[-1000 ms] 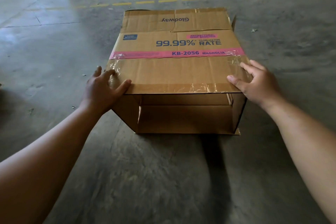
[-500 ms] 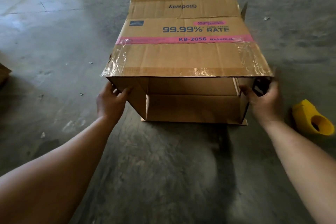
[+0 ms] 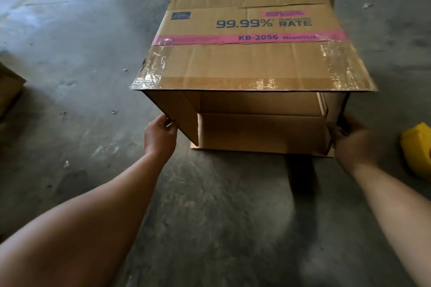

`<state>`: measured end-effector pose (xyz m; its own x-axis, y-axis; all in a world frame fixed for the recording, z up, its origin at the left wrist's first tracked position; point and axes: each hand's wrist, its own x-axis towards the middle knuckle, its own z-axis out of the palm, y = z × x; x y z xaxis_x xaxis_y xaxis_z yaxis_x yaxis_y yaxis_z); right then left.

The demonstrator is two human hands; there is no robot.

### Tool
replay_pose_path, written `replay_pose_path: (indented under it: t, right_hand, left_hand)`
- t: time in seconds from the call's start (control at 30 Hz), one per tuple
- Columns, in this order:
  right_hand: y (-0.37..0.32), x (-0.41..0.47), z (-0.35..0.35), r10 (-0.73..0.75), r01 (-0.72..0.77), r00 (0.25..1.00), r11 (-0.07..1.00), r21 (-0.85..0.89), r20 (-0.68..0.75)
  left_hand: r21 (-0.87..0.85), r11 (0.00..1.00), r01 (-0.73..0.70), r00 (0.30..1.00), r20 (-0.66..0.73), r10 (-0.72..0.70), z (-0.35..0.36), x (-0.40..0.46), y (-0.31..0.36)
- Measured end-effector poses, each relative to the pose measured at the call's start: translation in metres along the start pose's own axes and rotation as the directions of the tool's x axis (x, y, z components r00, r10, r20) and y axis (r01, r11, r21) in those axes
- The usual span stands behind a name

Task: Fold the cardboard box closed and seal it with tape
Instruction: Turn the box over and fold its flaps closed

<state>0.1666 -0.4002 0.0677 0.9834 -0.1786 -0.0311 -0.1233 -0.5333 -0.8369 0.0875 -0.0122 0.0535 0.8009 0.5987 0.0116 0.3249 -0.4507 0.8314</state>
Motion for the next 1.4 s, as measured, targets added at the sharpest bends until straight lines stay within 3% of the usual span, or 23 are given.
replay_pose_path:
  t: [0.13,0.3,0.43,0.57,0.73,0.87,1.1,1.3,1.4]
  right_hand:
    - [-0.011,0.0,-0.011,-0.024,0.024,1.0,1.0,-0.009,-0.009]
    - [-0.032,0.003,-0.031,-0.151,0.139,0.986,0.977,-0.159,-0.064]
    - [-0.06,0.006,-0.043,-0.229,0.2,0.957,0.965,-0.17,-0.176]
    - [-0.107,0.013,-0.063,-0.364,0.338,0.865,0.931,-0.137,-0.345]
    - [-0.158,0.024,-0.089,-0.505,0.448,0.76,0.863,-0.233,-0.408]
    - [-0.195,0.034,-0.111,-0.556,0.461,0.747,0.828,-0.319,-0.364]
    - [-0.238,0.053,-0.141,-0.602,0.459,0.772,0.75,-0.476,-0.205]
    - [-0.243,0.067,-0.145,-0.542,0.431,0.83,0.772,-0.467,-0.129]
    - [-0.247,0.071,-0.141,-0.522,0.431,0.849,0.772,-0.467,-0.08]
  left_hand:
    - [0.004,1.0,-0.009,1.0,0.008,0.009,-0.006,0.004,0.006]
    - [0.011,0.997,-0.071,0.997,-0.016,0.071,-0.022,0.01,0.029]
    - [-0.015,0.988,-0.151,0.985,-0.084,0.149,-0.035,0.014,0.071]
    - [-0.014,0.963,-0.271,0.942,-0.211,0.262,-0.054,0.017,0.117]
    - [0.092,0.916,-0.391,0.845,-0.358,0.397,-0.083,0.026,0.171]
    - [0.198,0.892,-0.407,0.823,-0.343,0.452,-0.108,0.035,0.205]
    - [0.329,0.877,-0.35,0.883,-0.197,0.426,-0.146,0.069,0.245]
    - [0.36,0.878,-0.314,0.919,-0.118,0.377,-0.153,0.085,0.249]
    - [0.295,0.896,-0.331,0.929,-0.063,0.364,-0.15,0.086,0.255]
